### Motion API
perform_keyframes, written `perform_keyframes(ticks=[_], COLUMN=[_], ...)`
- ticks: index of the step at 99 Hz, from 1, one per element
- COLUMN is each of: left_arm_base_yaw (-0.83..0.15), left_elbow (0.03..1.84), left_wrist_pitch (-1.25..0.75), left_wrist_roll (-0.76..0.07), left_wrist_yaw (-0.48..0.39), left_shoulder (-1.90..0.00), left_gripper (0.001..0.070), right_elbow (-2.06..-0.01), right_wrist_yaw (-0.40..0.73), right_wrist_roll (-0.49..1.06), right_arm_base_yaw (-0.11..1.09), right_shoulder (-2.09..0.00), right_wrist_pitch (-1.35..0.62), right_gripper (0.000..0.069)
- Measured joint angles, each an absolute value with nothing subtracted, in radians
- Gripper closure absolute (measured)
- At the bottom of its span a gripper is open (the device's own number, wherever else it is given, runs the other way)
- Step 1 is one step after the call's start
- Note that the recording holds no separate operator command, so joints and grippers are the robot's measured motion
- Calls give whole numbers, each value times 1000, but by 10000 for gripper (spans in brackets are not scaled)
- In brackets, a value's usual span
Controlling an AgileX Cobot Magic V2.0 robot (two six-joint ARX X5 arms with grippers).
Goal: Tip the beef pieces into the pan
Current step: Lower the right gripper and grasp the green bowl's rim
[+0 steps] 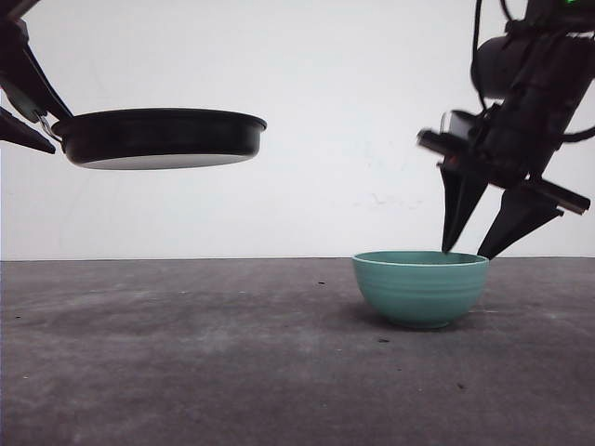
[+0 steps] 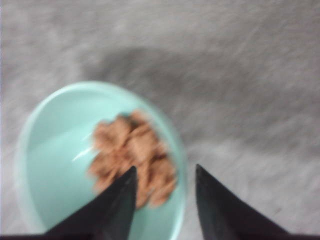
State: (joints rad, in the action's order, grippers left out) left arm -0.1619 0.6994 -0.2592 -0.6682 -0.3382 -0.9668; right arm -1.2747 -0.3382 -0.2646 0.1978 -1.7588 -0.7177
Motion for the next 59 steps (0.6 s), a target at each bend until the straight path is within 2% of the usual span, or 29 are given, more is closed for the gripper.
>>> perform_keyframes(ticks=[26,59], left_arm_base_yaw=[-220,-253], left_elbow=[699,699], left_wrist_pitch=[-265,-265], left_wrist_roll=[-666,-646], left_wrist_yaw=[-334,-286], left_shoulder=[-967,-967], left_gripper=[580,580], right_elbow=[-1275,-1275], right_wrist_yaw=[-265,-265], right_wrist_roll=[-299,-324], right_arm_base_yaw=[194,218], right_shoulder=[-1783,-1809], right_wrist_pitch=[-690,-685], right_gripper=[498,499])
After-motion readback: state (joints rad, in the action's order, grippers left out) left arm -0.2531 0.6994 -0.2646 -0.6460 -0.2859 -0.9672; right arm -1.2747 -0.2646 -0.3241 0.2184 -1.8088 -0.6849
